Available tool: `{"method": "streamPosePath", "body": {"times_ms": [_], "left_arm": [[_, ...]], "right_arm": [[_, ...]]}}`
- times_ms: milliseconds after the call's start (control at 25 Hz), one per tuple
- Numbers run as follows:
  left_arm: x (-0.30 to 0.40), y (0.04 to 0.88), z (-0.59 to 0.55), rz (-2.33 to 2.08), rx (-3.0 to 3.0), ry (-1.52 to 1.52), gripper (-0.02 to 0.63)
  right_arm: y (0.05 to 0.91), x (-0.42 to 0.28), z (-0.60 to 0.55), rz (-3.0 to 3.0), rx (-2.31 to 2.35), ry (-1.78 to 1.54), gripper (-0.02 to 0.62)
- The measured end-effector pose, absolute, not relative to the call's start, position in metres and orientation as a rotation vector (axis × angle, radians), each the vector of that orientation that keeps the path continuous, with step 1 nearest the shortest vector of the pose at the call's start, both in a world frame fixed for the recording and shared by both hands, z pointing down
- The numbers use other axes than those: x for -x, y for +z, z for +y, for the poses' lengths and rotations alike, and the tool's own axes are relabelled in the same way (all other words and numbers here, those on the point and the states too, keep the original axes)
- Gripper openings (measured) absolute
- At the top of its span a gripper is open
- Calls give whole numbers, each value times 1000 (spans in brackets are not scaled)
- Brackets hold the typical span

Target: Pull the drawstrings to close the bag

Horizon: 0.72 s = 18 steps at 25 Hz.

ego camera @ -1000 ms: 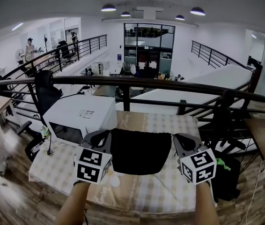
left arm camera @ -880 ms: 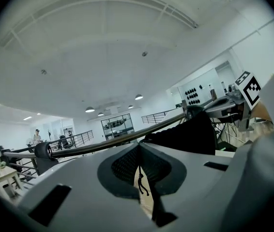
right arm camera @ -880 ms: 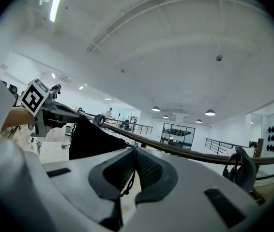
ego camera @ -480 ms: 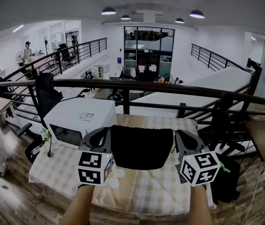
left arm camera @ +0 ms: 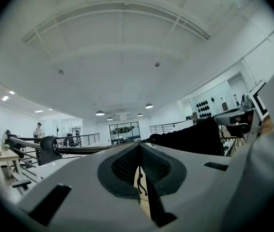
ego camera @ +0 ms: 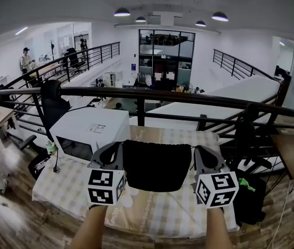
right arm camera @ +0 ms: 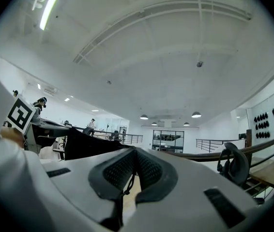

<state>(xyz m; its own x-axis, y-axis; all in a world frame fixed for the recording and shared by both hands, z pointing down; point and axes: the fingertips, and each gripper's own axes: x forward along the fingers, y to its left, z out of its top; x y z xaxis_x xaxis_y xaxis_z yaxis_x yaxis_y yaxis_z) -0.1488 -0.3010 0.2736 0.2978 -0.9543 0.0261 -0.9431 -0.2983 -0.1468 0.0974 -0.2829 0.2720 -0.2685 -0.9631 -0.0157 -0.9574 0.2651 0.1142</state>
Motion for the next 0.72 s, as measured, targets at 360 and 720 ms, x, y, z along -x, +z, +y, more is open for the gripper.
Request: {"method": "streamPosePath", "body": {"times_ms": [360, 720], "left_arm": [[157, 276, -299, 1825, 2404, -206, 25], [170, 280, -299, 1862, 2392, -214, 25]], "right_arm": [[276, -101, -281, -2373, -1900, -200, 21], [282, -110, -281, -2317, -1948, -194, 20]]}}
